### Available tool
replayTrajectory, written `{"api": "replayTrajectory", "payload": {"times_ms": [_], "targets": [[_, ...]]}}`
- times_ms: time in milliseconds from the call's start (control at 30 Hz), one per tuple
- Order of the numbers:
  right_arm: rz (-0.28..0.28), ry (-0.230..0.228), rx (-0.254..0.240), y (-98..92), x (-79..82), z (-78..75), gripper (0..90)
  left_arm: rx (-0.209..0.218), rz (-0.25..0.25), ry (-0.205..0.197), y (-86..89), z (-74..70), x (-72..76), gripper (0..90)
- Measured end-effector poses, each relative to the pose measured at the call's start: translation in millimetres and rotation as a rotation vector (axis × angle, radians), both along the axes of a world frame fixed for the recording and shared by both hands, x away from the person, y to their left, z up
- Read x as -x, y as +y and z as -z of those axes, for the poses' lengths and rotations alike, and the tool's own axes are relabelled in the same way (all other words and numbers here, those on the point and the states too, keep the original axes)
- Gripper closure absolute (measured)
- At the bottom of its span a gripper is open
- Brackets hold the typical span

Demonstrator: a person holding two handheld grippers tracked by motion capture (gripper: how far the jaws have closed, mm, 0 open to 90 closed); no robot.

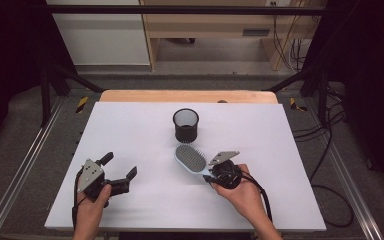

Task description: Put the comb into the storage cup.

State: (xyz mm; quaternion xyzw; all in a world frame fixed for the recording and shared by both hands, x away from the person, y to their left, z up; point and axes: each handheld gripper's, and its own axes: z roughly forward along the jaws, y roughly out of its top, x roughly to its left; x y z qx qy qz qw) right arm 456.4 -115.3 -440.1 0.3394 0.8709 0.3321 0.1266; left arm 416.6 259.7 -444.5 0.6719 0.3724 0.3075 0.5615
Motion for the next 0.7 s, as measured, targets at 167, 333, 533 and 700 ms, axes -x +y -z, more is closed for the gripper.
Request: {"api": "replayTrajectory", "payload": {"times_ms": [167, 333, 533, 700], "targets": [[0.033, -0.052, -0.031, -7.0, 1.1, -3.2, 69.7, -0.006, 0.021, -0.002, -8.8, -2.2, 3.9, 2.6], [0.07, -0.104, -0.069, -14.1, 1.8, -4.1, 69.7, 0.013, 0.059, 0.002, -20.6, -7.1, 8.4, 2.6], [0.117, -0.18, -0.128, -20.0, 3.3, -8.4, 69.7, 0.019, 0.118, 0.008, -44.6, -14.1, 14.8, 2.6], [0.13, -0.243, -0.179, -21.0, 7.4, -15.4, 69.7, 0.04, 0.191, 0.013, -68.8, -22.5, 19.4, 2.6]]}}
